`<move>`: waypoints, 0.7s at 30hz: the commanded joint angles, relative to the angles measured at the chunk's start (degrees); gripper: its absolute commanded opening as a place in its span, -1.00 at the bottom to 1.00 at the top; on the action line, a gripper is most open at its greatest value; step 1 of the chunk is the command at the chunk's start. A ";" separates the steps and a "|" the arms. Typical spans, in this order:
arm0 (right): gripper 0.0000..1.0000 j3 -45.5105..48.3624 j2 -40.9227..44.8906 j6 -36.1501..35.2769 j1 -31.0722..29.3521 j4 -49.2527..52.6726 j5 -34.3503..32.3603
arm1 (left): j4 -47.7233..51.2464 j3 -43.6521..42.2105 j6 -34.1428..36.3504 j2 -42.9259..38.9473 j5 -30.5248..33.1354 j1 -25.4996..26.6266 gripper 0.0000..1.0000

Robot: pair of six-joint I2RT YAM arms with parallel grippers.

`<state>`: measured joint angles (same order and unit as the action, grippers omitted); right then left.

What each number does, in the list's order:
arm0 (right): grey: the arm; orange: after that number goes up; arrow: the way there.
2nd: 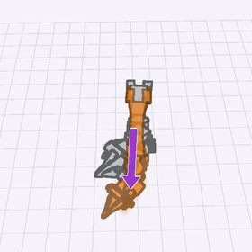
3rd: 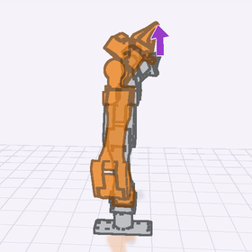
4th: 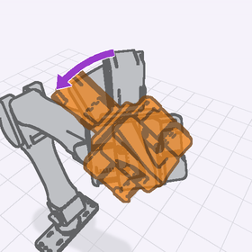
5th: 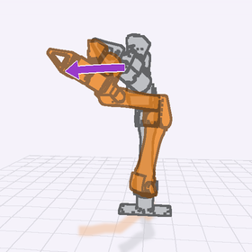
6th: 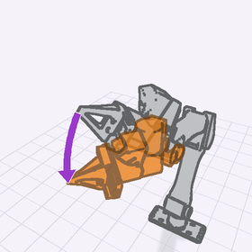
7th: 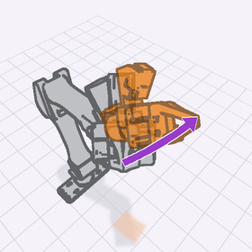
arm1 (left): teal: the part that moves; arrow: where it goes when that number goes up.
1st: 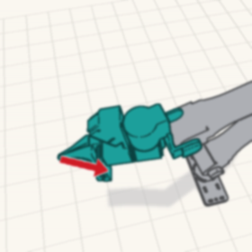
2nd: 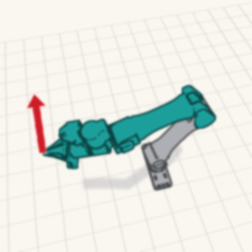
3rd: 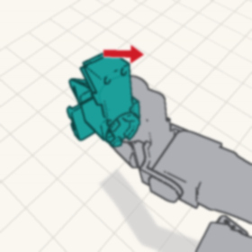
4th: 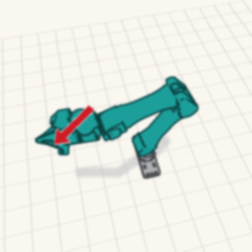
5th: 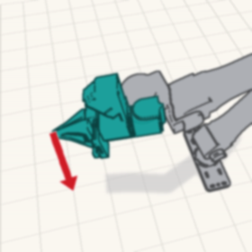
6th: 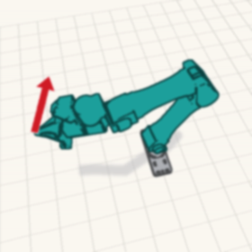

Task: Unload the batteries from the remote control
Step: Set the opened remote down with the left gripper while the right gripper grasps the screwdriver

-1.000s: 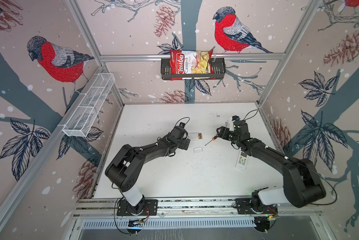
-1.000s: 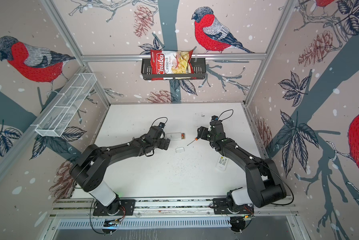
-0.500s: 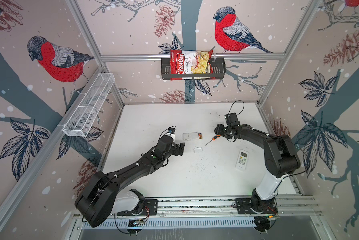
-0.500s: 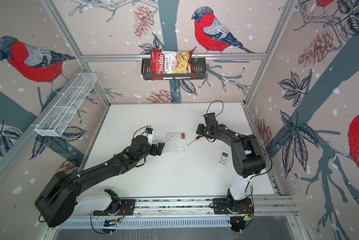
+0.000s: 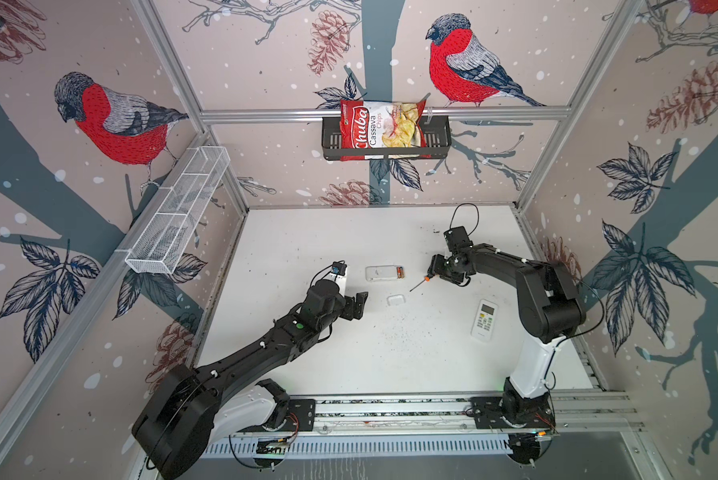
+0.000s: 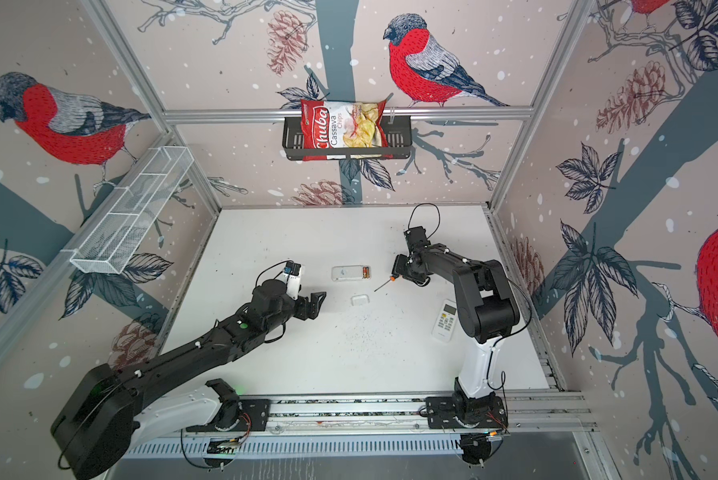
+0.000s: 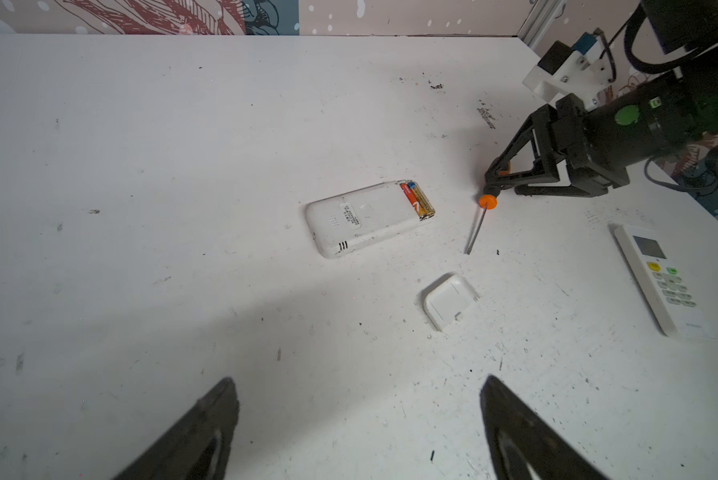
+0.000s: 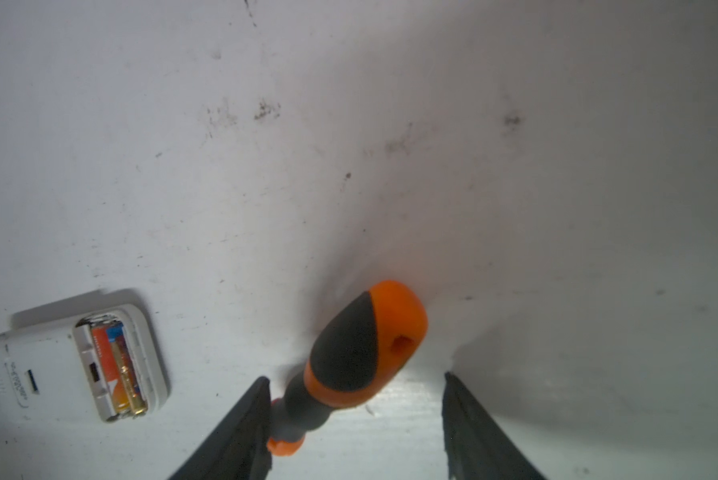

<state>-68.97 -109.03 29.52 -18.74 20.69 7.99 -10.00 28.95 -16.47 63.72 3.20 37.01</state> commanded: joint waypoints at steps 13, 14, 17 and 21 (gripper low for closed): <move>0.07 -7.03 -6.70 -0.16 -0.68 3.17 -0.43 | -1.77 -0.64 0.48 -1.63 0.71 1.22 0.80; 0.01 -7.19 -6.91 -0.37 -0.67 3.28 -0.50 | -1.85 -0.57 0.51 -1.56 0.67 1.22 0.80; -0.11 -7.67 -7.33 -0.77 -0.68 3.53 -0.59 | -1.77 -0.54 0.47 -1.08 0.64 1.22 0.80; -0.25 -8.45 -8.16 -1.13 -1.02 3.88 -0.69 | -1.77 -0.51 0.48 -0.93 0.83 1.20 0.80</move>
<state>-77.34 -116.11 28.77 -19.38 20.86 7.70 -9.98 28.42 -16.45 62.72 3.51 38.13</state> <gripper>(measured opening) 0.379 0.901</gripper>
